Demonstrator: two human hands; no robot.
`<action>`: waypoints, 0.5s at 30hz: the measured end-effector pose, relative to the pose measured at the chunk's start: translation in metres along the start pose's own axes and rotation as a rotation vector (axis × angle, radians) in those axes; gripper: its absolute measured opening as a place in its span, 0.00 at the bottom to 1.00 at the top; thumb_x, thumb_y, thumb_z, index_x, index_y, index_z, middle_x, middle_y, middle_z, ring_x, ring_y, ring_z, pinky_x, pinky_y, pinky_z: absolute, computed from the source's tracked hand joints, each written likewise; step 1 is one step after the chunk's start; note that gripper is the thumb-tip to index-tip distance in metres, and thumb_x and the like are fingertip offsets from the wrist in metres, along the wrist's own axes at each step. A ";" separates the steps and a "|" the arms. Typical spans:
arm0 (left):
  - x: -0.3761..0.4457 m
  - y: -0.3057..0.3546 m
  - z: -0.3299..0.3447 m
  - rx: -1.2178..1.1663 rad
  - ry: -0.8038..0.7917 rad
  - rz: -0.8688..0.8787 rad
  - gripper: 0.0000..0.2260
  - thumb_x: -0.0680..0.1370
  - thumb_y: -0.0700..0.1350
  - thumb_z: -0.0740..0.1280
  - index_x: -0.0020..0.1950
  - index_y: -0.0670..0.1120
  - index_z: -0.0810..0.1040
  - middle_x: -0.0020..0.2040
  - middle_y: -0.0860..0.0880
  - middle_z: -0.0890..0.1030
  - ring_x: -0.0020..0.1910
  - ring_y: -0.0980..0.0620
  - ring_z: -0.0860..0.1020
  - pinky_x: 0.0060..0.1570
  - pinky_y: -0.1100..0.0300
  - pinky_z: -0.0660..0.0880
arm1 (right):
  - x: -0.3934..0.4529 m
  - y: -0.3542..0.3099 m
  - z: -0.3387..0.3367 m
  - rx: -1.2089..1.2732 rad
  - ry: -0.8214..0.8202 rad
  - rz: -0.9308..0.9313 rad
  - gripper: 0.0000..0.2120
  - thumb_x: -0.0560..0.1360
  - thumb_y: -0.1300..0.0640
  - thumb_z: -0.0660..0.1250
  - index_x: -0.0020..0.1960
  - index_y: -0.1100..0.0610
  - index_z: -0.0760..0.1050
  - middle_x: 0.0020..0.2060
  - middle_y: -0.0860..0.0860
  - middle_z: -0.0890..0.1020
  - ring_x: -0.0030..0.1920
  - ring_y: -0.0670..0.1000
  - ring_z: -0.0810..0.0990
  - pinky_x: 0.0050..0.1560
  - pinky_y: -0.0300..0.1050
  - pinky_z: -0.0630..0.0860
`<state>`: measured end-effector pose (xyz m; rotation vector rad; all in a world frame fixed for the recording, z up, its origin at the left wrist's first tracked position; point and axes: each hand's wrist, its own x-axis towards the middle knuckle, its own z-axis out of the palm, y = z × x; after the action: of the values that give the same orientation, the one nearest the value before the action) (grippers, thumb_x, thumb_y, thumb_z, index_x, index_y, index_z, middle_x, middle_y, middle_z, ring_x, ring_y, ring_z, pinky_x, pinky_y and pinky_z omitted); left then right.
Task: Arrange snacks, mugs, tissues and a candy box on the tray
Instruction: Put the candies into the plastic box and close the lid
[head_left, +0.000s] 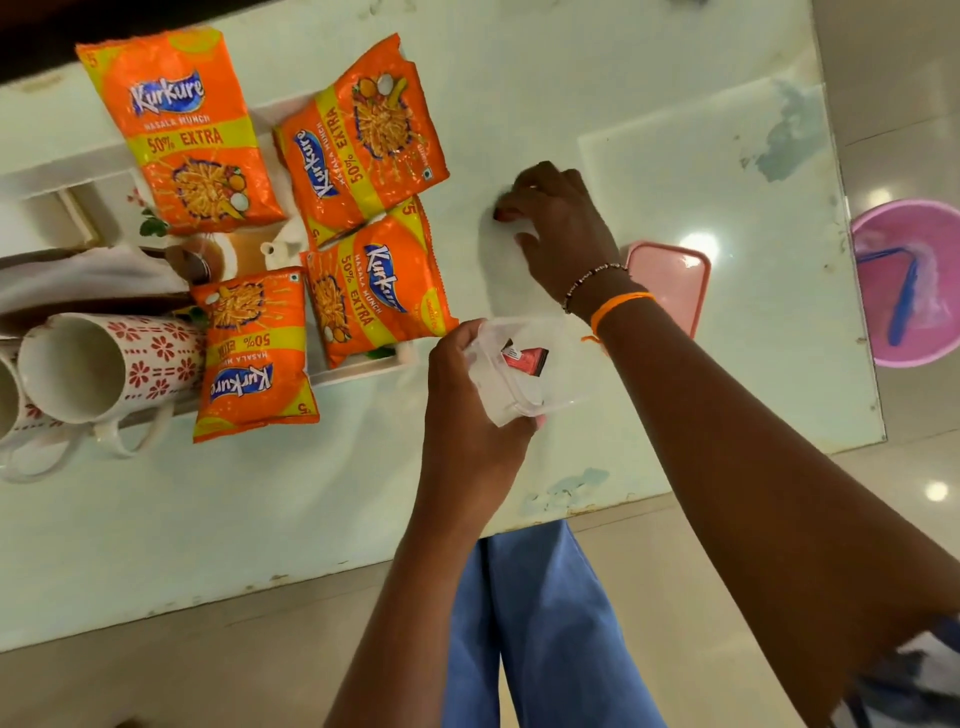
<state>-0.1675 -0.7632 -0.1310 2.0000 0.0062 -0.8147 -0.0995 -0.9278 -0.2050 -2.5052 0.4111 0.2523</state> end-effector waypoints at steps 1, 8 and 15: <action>0.001 0.000 0.002 0.001 0.004 -0.008 0.34 0.65 0.40 0.77 0.61 0.60 0.62 0.60 0.58 0.70 0.59 0.60 0.70 0.49 0.80 0.70 | -0.002 0.003 -0.002 0.029 0.047 0.026 0.16 0.72 0.69 0.59 0.55 0.59 0.77 0.59 0.56 0.75 0.60 0.57 0.71 0.56 0.48 0.71; 0.001 0.011 0.018 -0.026 0.001 -0.050 0.35 0.65 0.39 0.77 0.66 0.53 0.63 0.64 0.53 0.71 0.63 0.55 0.72 0.59 0.60 0.75 | -0.038 0.018 -0.033 0.465 0.229 0.385 0.06 0.72 0.60 0.67 0.48 0.57 0.81 0.42 0.55 0.85 0.45 0.53 0.83 0.51 0.42 0.77; 0.029 0.041 0.039 -0.070 0.170 -0.012 0.34 0.66 0.41 0.76 0.67 0.46 0.62 0.64 0.49 0.71 0.63 0.52 0.73 0.58 0.56 0.77 | -0.070 0.010 -0.059 0.725 0.218 0.480 0.08 0.74 0.61 0.64 0.50 0.58 0.81 0.42 0.55 0.84 0.43 0.51 0.84 0.51 0.45 0.81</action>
<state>-0.1531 -0.8253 -0.1289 1.9984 0.1425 -0.6414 -0.1636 -0.9530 -0.1436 -1.6992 0.9941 -0.0010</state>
